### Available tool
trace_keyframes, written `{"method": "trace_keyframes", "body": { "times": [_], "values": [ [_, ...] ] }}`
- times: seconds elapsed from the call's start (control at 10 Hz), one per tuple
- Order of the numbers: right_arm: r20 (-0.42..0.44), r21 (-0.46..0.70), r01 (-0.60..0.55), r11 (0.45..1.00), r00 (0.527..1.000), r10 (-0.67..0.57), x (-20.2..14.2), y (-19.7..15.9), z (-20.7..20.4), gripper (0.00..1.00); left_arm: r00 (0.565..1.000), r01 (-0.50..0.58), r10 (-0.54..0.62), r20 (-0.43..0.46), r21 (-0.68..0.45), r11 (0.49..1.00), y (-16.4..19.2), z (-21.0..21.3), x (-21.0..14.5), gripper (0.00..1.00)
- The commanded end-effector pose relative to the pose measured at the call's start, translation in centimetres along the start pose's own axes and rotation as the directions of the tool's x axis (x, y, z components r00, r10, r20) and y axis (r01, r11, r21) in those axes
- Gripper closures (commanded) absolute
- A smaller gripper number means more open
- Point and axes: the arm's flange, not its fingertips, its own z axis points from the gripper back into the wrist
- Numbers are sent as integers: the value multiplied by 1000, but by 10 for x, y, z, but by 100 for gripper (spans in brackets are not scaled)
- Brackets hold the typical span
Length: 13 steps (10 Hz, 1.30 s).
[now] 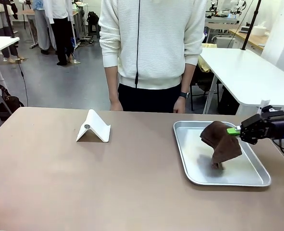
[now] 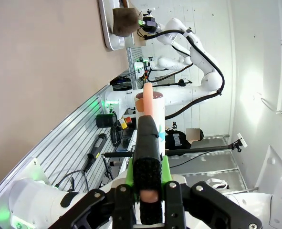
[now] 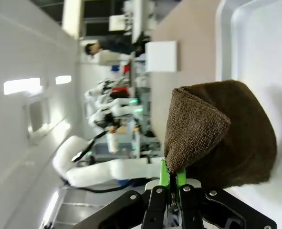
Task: Clean the surface of the table.
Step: Clean the area not pointed to by the person.
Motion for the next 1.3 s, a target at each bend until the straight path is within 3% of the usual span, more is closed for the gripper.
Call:
{"method": "trace_keyframes", "body": {
  "times": [0.0,0.2,0.4,0.5,1.2],
  "values": [
    [59,128,29,991,998,-36,-17,18,8,100,1000,-11,11,8,-1,1000,-4,-3,-1,78],
    [143,195,60,979,986,-89,-39,51,18,100,1000,-11,11,8,-1,1000,-4,-3,-1,78],
    [142,230,81,970,983,-116,-60,75,36,100,1000,-11,11,8,-1,1000,-4,-3,-1,78],
    [194,242,86,966,972,-135,-67,82,44,100,1000,-11,11,8,-1,1000,-4,-3,-1,78],
    [169,218,65,974,980,-104,-51,76,55,100,1000,-11,11,8,-1,1000,-4,-3,-1,78]
  ]
}}
